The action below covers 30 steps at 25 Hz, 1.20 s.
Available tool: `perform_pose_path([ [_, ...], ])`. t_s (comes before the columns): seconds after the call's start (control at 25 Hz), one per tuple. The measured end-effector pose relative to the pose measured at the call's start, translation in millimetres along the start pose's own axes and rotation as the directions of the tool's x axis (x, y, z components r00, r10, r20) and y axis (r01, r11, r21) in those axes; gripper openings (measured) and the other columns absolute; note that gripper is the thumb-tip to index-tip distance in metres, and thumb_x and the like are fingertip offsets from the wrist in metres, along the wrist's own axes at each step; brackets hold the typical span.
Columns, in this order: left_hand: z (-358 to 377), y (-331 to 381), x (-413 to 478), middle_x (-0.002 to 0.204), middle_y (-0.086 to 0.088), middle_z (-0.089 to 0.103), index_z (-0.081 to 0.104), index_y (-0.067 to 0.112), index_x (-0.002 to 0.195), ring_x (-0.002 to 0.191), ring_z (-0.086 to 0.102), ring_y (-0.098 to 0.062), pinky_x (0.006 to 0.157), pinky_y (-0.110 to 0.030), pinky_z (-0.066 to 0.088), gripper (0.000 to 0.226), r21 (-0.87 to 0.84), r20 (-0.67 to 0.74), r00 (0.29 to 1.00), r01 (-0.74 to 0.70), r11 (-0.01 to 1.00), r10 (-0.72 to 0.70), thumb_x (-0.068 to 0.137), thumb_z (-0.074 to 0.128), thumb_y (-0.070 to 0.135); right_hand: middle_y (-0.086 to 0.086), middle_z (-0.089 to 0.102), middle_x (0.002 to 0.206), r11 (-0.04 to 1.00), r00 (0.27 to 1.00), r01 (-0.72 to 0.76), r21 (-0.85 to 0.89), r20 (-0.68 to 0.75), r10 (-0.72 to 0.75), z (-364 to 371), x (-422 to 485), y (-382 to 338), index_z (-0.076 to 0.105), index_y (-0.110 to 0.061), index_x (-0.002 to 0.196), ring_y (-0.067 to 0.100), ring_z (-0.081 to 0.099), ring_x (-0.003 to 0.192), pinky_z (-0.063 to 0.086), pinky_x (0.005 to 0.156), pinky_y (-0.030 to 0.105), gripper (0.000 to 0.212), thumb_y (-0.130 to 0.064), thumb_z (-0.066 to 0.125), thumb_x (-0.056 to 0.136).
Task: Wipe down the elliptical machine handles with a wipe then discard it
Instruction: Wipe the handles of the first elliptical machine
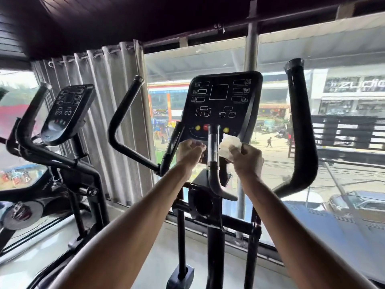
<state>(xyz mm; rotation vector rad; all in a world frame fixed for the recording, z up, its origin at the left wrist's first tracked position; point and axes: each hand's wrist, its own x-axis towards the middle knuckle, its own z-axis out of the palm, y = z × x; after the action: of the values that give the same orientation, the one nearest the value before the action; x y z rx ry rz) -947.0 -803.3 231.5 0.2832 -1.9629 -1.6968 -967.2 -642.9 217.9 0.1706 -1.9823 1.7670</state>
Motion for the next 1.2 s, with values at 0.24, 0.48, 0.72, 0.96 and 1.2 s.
perform_pose_path([
  [0.24, 21, 29, 80, 0.105, 0.004, 0.074, 0.071, 0.02, 0.117, 0.092, 0.066, -0.012, 0.086, -0.029, 0.052, 0.024, 0.245, 0.005, 0.963, -0.261, 0.934, 0.268, 0.094, 0.067, 0.015, 0.009, 0.077, 0.099, 0.959, 0.952, 0.202, -0.201, -0.189, -0.24, 47, 50, -2, 0.078, -0.012, 0.103, 0.027, 0.062, 0.08, 0.026, 0.076, 0.022, 0.022, -0.016, 0.057, 0.097],
  [0.48, 26, 30, 121, 0.102, 0.002, 0.079, 0.079, 0.019, 0.107, 0.091, 0.072, -0.011, 0.094, -0.041, 0.059, 0.017, 0.235, 0.198, 0.944, -0.308, 0.922, 0.264, 0.094, 0.069, 0.019, 0.004, 0.076, 0.087, 0.862, 0.892, 0.387, -0.328, -0.105, -0.44, 77, 41, 13, 0.074, -0.018, 0.095, 0.026, 0.07, 0.071, 0.04, 0.057, 0.032, 0.016, -0.029, 0.064, 0.093],
  [0.72, -11, 13, 122, 0.099, 0.0, 0.078, 0.077, 0.014, 0.107, 0.092, 0.072, -0.016, 0.086, -0.023, 0.053, 0.018, 0.441, -0.03, 0.866, -0.436, 0.784, 0.499, 0.09, 0.07, 0.014, 0.005, 0.064, 0.136, 0.771, 0.794, 0.553, -0.314, -0.082, -0.603, 94, 34, 40, 0.073, -0.017, 0.122, 0.015, 0.067, 0.116, 0.054, 0.087, 0.025, 0.031, -0.028, 0.063, 0.095],
  [0.96, -27, 0, 129, 0.128, -0.013, 0.062, 0.063, 0.009, 0.132, 0.119, 0.057, -0.033, 0.102, -0.036, 0.038, 0.044, 0.628, -0.014, 0.879, -0.363, 0.689, 0.476, 0.088, 0.064, 0.007, 0.008, 0.064, 0.133, 0.742, 0.792, 0.532, -0.408, -0.069, -0.606, 99, 36, 30, 0.075, -0.009, 0.111, 0.025, 0.063, 0.114, 0.049, 0.095, 0.028, 0.022, -0.021, 0.07, 0.093],
  [1.2, -32, -23, 131, 0.133, -0.011, 0.059, 0.05, 0.015, 0.143, 0.121, 0.056, -0.036, 0.095, -0.043, 0.042, 0.052, 0.558, -0.065, 0.908, -0.31, 0.77, 0.413, 0.093, 0.058, 0.005, 0.006, 0.061, 0.128, 0.704, 0.805, 0.488, -0.516, -0.045, -0.591, 100, 40, 15, 0.069, -0.011, 0.12, 0.025, 0.064, 0.105, 0.058, 0.084, 0.036, 0.028, -0.022, 0.066, 0.095],
])
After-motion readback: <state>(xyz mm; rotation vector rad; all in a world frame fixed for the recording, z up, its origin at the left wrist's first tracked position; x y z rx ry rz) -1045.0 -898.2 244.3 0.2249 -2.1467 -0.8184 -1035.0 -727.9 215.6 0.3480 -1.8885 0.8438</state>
